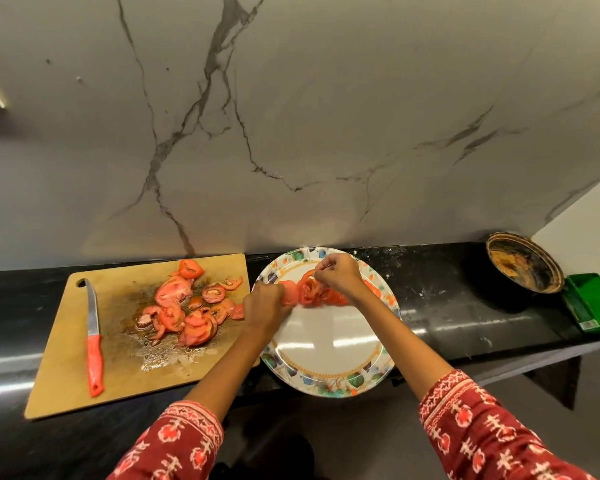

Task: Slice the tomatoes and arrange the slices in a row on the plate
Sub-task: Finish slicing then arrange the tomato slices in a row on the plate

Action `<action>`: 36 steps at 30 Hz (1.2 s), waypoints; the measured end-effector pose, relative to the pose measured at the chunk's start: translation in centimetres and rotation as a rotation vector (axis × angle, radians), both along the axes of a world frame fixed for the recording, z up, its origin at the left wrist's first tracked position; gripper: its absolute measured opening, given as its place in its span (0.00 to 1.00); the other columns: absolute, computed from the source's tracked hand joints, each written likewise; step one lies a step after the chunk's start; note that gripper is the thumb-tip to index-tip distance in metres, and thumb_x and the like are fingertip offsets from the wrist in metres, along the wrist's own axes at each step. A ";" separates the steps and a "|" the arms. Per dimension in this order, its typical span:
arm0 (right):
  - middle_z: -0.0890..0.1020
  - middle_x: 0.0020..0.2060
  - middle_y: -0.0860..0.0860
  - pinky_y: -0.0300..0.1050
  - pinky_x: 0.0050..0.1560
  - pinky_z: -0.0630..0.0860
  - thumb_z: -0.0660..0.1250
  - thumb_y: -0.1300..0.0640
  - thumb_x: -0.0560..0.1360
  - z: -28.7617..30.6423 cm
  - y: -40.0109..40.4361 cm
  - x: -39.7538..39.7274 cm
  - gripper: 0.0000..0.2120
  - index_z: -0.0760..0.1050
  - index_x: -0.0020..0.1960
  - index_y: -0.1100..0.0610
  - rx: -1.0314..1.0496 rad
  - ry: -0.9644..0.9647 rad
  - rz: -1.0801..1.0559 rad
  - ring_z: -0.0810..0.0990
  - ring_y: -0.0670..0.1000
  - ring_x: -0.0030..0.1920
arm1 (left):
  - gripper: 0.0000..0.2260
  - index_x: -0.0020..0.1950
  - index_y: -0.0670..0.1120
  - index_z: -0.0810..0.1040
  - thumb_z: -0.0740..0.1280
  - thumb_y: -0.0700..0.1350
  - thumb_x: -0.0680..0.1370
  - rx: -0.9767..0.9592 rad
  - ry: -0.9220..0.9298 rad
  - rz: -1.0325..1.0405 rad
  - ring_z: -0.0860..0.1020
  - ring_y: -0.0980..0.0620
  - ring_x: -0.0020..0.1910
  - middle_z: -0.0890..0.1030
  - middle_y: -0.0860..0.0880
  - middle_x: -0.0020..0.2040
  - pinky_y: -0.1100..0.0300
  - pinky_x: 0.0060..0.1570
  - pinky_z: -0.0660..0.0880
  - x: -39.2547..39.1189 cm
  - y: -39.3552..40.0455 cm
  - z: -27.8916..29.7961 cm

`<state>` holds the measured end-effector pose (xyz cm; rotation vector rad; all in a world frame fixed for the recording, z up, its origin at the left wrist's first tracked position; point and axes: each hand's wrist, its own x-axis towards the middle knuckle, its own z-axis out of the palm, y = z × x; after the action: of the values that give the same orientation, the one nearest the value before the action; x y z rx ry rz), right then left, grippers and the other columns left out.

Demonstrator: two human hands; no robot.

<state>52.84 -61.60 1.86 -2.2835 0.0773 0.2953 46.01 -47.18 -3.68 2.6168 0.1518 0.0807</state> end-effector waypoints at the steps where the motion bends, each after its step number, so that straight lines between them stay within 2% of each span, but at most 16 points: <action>1: 0.81 0.34 0.53 0.50 0.50 0.80 0.70 0.66 0.70 0.2 0.0 0.0 0.11 0.76 0.33 0.53 0.007 0.004 0.003 0.83 0.55 0.42 | 0.12 0.51 0.45 0.80 0.70 0.52 0.73 -0.036 -0.012 0.031 0.75 0.49 0.51 0.81 0.47 0.48 0.58 0.44 0.72 -0.1 0.1 -0.1; 6: 0.80 0.31 0.55 0.42 0.40 0.80 0.69 0.69 0.70 0.7 0.9 0.0 0.08 0.77 0.37 0.58 0.099 0.059 0.069 0.79 0.49 0.31 | 0.13 0.53 0.44 0.81 0.73 0.46 0.71 -0.185 -0.099 0.198 0.78 0.48 0.47 0.82 0.47 0.48 0.58 0.41 0.73 -0.8 2.6 -0.7; 9: 0.80 0.34 0.58 0.39 0.36 0.79 0.68 0.70 0.71 0.6 1.9 -0.1 0.03 0.78 0.43 0.64 0.187 0.106 0.122 0.79 0.49 0.31 | 0.11 0.54 0.45 0.81 0.72 0.43 0.72 -0.278 -0.145 0.246 0.80 0.48 0.47 0.83 0.47 0.47 0.55 0.41 0.76 -1.0 4.0 -1.0; 12: 0.81 0.36 0.56 0.40 0.41 0.79 0.68 0.68 0.71 0.0 3.2 -0.4 0.05 0.77 0.48 0.64 0.208 0.166 0.156 0.81 0.50 0.35 | 0.14 0.56 0.48 0.79 0.72 0.44 0.72 -0.309 -0.156 0.223 0.79 0.48 0.48 0.82 0.48 0.47 0.52 0.44 0.77 -1.2 4.6 -1.4; 16: 0.82 0.48 0.57 0.44 0.48 0.77 0.70 0.61 0.72 -1.3 4.5 0.0 0.14 0.76 0.57 0.60 -0.150 0.008 0.327 0.81 0.54 0.50 | 0.25 0.63 0.47 0.76 0.75 0.47 0.68 -0.134 -0.044 0.058 0.73 0.48 0.53 0.80 0.46 0.54 0.56 0.48 0.68 -1.1 3.9 -1.0; 18: 0.79 0.57 0.56 0.48 0.55 0.74 0.72 0.55 0.71 -1.5 4.1 0.4 0.23 0.71 0.64 0.57 -0.366 -0.076 0.493 0.76 0.55 0.58 | 0.26 0.64 0.49 0.75 0.75 0.50 0.67 -0.014 0.023 -0.003 0.72 0.48 0.55 0.80 0.46 0.55 0.55 0.51 0.68 -0.7 3.5 -0.8; 21: 0.73 0.65 0.55 0.53 0.65 0.62 0.73 0.48 0.69 -2.2 3.6 0.5 0.34 0.63 0.69 0.53 -0.645 -0.152 0.747 0.66 0.57 0.66 | 0.28 0.66 0.49 0.73 0.75 0.52 0.67 0.036 0.071 0.009 0.71 0.47 0.57 0.79 0.46 0.57 0.54 0.54 0.68 0.0 3.4 -0.5; 24: 0.72 0.66 0.54 0.53 0.67 0.58 0.73 0.46 0.69 -3.2 3.5 0.4 0.34 0.61 0.69 0.52 -0.672 -0.203 0.786 0.65 0.56 0.67 | 0.30 0.68 0.49 0.70 0.74 0.53 0.68 0.042 0.074 0.024 0.71 0.47 0.58 0.78 0.45 0.58 0.53 0.56 0.67 0.4 3.0 -0.3; 29: 0.73 0.63 0.53 0.52 0.66 0.58 0.74 0.46 0.67 -3.2 3.5 0.5 0.35 0.61 0.67 0.52 -0.567 -0.195 0.774 0.66 0.55 0.64 | 0.34 0.71 0.51 0.66 0.74 0.55 0.68 -0.014 0.146 0.013 0.70 0.47 0.59 0.76 0.45 0.60 0.52 0.58 0.65 1.0 3.0 -0.5; 36: 0.69 0.69 0.54 0.60 0.72 0.50 0.72 0.45 0.69 -1.9 3.1 0.5 0.36 0.59 0.71 0.53 -0.706 -0.215 0.824 0.62 0.57 0.71 | 0.34 0.71 0.51 0.66 0.74 0.54 0.68 -0.038 0.130 -0.006 0.68 0.47 0.61 0.76 0.48 0.62 0.53 0.58 0.61 0.8 2.5 -0.6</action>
<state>53.33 -58.52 -0.03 -2.9243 -1.0385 0.4901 46.77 -44.66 -4.30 2.5841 0.1887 -0.0942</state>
